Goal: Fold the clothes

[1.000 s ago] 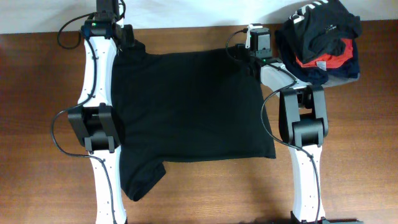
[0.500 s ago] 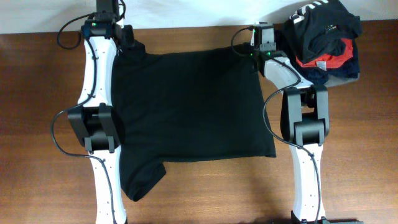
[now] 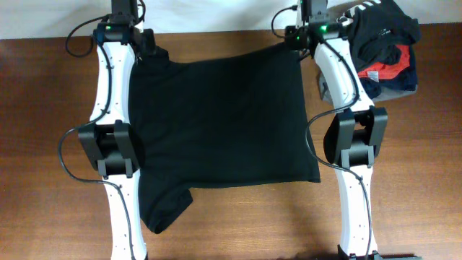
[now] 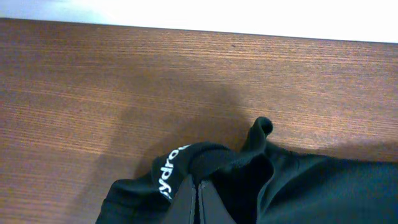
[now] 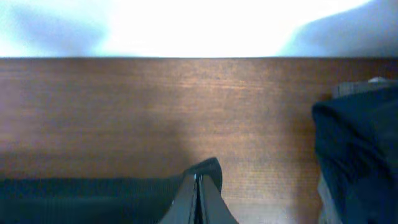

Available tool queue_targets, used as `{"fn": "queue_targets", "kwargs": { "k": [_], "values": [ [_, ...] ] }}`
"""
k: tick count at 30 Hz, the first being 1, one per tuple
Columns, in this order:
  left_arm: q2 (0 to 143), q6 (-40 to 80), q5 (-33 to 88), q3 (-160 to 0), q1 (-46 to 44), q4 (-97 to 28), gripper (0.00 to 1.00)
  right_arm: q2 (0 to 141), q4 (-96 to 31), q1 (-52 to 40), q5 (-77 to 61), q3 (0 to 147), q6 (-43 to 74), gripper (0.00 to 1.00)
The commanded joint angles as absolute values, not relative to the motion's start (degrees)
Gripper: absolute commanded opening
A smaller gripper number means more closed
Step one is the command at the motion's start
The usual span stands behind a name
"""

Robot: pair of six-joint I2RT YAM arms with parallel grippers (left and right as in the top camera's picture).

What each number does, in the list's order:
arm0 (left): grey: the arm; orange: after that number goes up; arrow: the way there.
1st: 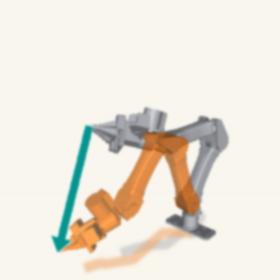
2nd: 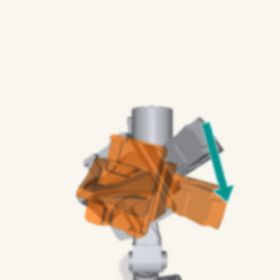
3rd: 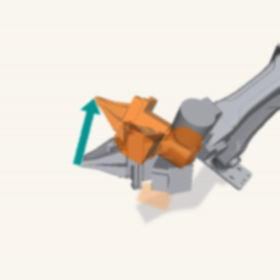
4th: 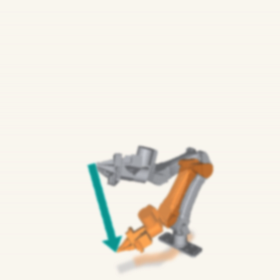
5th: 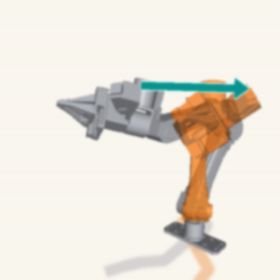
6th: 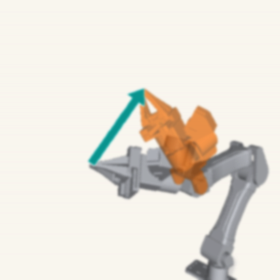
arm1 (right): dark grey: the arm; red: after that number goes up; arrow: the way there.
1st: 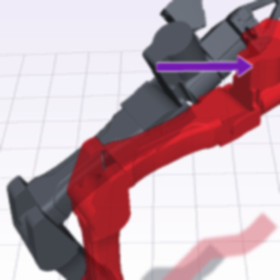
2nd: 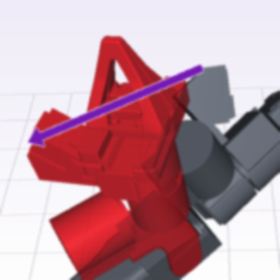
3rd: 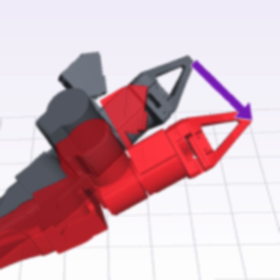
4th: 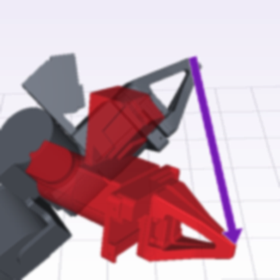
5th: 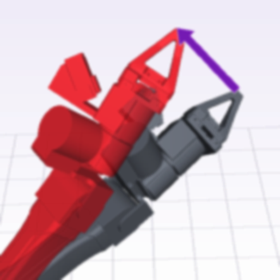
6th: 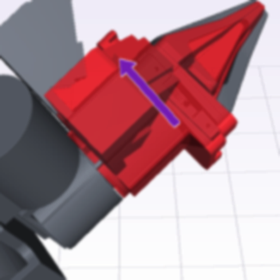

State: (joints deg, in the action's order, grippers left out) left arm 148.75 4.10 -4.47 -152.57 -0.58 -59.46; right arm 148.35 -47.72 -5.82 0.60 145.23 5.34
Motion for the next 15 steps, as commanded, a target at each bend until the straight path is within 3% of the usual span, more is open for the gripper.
{"fn": "queue_targets", "kwargs": {
  "k": [1, 15],
  "values": [
    [143.0, 3.9, -3.7, -153.5, -0.5, -60.4, 0.01, 148.3, -51.1, -5.9, 0.4, 148.1, 4.6, 0.04],
    [136.1, 3.8, -3.7, -153.5, 0.3, -76.4, 0.00, 148.1, -76.7, -4.4, -6.5, 160.5, 0.6, 0.04]
  ]
}}
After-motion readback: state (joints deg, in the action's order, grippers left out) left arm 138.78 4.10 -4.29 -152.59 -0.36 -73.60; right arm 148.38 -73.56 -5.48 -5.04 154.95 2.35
